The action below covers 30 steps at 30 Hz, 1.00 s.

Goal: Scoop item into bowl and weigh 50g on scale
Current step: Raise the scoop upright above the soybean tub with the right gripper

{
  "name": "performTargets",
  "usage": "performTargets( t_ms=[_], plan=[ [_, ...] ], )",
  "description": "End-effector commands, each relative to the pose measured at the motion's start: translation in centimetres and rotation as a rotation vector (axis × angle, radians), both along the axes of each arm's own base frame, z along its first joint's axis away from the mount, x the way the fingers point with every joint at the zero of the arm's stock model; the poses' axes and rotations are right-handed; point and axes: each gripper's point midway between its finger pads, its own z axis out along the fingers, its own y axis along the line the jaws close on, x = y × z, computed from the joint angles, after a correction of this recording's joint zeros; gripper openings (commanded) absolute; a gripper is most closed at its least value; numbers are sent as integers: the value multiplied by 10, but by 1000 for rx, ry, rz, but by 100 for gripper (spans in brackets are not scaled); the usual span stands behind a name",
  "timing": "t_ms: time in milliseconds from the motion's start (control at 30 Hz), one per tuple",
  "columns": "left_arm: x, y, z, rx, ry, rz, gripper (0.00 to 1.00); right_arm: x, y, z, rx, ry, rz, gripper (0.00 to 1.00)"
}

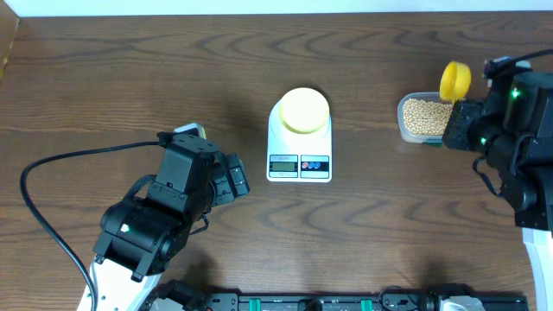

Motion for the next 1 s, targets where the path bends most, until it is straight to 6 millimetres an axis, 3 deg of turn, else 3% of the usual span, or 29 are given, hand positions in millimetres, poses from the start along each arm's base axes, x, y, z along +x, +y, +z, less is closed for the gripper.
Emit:
performTargets(
  t_ms=[0, 267, 433, 467, 533, 600, 633, 967],
  plan=[
    [1, 2, 2, 1, -4, 8, 95, 3, -1, -1, -32, 1, 13, 1],
    [4, -5, 5, -31, -18, -9, 95, -4, -2, -10, -35, 51, 14, 1],
    [3, -6, 4, -33, -12, -12, 95, 7, -1, -2, -36, -1, 16, 1],
    [2, -7, 4, -37, -8, -16, 84, 11, -1, 0, -43, -17, 22, 2],
    [4, -7, 3, -36, -6, -16, 44, 20, 0, 4, -45, -42, 24, 1],
    [5, -11, 1, -44, 4, -24, 12, 28, 0, 4, -44, -56, 24, 1],
    [6, -13, -1, -51, 12, -30, 7, 32, 0, 3, -45, -56, 24, 1],
    [24, -54, -30, -21, 87, -260, 7, 49, 1, -24, -58, 18, 36, 1]
  ],
)
